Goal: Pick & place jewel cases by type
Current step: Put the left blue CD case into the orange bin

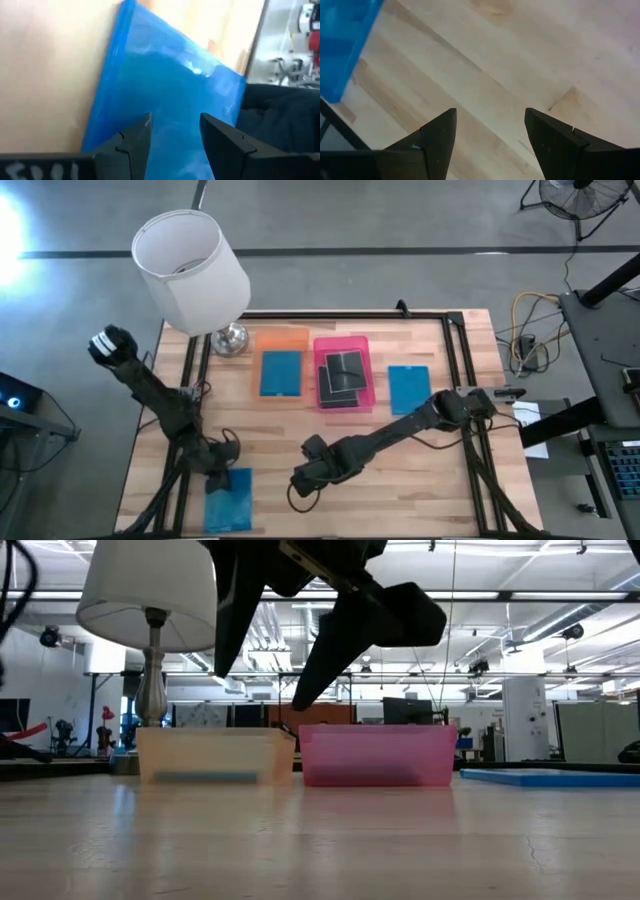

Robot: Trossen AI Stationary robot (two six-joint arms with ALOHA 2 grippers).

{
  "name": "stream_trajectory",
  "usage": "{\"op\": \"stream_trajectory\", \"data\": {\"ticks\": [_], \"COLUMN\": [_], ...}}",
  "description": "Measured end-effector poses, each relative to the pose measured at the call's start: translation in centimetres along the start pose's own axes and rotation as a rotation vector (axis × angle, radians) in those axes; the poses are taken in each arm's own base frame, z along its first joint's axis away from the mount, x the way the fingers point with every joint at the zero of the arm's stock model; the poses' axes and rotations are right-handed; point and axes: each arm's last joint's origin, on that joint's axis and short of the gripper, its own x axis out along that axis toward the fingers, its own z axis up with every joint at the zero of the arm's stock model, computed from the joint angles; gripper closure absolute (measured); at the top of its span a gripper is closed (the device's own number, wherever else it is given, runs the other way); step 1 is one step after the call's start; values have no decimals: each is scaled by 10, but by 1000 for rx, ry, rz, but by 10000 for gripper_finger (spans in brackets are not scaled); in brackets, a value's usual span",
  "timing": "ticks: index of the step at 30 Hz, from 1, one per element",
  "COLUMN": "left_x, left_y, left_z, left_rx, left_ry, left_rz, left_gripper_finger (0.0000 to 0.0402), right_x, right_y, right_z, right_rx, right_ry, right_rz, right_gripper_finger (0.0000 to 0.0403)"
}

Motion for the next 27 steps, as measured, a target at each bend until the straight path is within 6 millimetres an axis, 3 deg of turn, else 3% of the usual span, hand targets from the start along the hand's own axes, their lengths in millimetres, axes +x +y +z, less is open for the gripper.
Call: {"op": "stream_trajectory", "data": {"ticks": [4, 7, 11, 13, 15, 17, 21, 23, 25, 27], "left_x": [8, 4, -15, -34, -47, -58, -67, -60, -49, -37], "left_y": [9, 10, -17, -48, -58, -57, -45, -43, -38, -32], "left_z": [21, 47, 73, 81, 75, 63, 40, 33, 31, 29], "left_rx": [-1, -23, 23, 61, 49, 9, -80, -84, -106, -162], "left_ry": [-78, -268, -431, -463, -404, -303, -130, -85, -89, -79], "left_rz": [45, 65, -44, -174, -101, 88, 369, 335, 253, 180], "left_gripper_finger": [247, 247, 247, 247, 247, 247, 247, 247, 247, 248], "right_x": [0, 0, 0, 4, 13, 24, 48, 62, 75, 76], "right_y": [0, -1, 2, 2, 1, 0, 8, 3, -10, -15], "right_z": [0, 0, 2, 4, 7, 11, 19, 19, 14, 14], "right_rx": [23, 61, 90, 130, 217, 305, 425, 461, 471, 484], "right_ry": [-13, -51, -41, -31, -29, -39, -50, -45, -31, -23], "right_rz": [-6, -21, 22, 54, 84, 144, 445, 474, 368, 312], "right_gripper_finger": [175, 175, 177, 177, 177, 177, 176, 173, 165, 155]}}
